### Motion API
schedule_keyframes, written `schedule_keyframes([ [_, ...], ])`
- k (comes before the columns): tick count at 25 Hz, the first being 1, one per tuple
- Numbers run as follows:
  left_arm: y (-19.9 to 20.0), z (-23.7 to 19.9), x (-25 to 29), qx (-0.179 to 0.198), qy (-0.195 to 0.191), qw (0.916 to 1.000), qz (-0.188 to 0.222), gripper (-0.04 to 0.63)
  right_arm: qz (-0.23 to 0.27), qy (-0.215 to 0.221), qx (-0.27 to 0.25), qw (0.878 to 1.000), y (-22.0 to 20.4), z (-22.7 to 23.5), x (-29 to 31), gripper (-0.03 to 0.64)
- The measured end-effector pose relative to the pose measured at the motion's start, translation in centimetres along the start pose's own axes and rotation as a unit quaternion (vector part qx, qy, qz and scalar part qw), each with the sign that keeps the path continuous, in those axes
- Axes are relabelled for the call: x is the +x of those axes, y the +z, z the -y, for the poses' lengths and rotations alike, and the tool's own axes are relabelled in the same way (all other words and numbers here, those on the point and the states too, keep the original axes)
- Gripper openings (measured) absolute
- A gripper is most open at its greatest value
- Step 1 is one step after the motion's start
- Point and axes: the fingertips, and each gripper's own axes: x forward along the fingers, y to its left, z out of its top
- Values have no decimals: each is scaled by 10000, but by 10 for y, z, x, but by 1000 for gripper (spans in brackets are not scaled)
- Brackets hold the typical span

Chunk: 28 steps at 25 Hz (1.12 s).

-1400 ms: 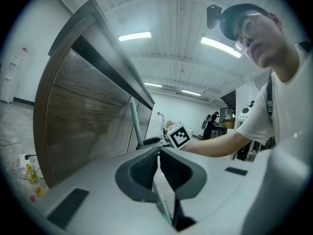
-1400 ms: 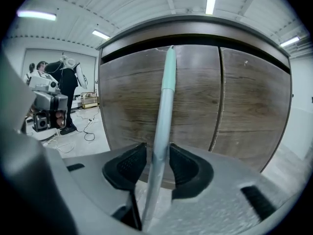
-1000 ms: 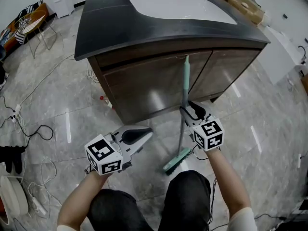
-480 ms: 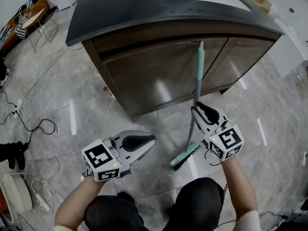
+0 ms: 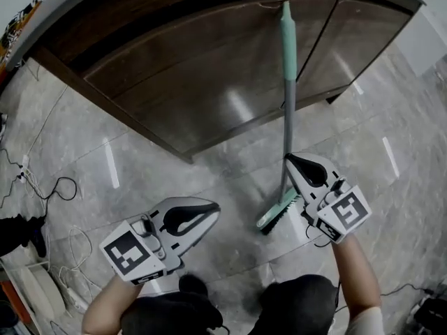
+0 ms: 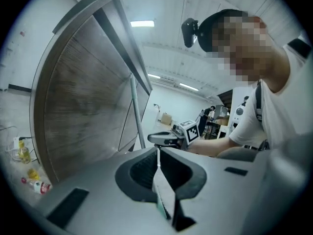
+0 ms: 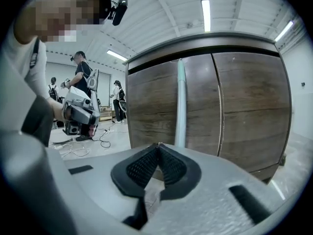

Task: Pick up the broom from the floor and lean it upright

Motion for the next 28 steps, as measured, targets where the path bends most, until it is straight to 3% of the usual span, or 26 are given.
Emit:
schedule_keyframes([
  [6, -3, 3, 21, -352, 385, 9986, 58, 14, -128, 22, 267, 9996, 2, -8, -17, -2],
  [9, -15, 17, 25, -173, 736, 9968, -257, 14, -69, 44, 399, 9992, 21, -23, -32, -2],
  [14, -13, 65, 4, 147, 1013, 9911, -845, 14, -848, -164, 888, 9923, 36, -41, -80, -2],
  [17, 15, 104, -14, -68, 920, 9913, -939, 14, -1208, -124, 1031, 9872, 60, -62, -106, -2],
  [24, 119, 193, -60, -392, 1157, 9876, -986, 14, -1619, 172, 642, 9846, 170, -113, -184, -2],
  [28, 188, 242, -76, -299, 1328, 9866, -902, 14, -1668, 289, 423, 9847, 238, -132, -239, -2],
])
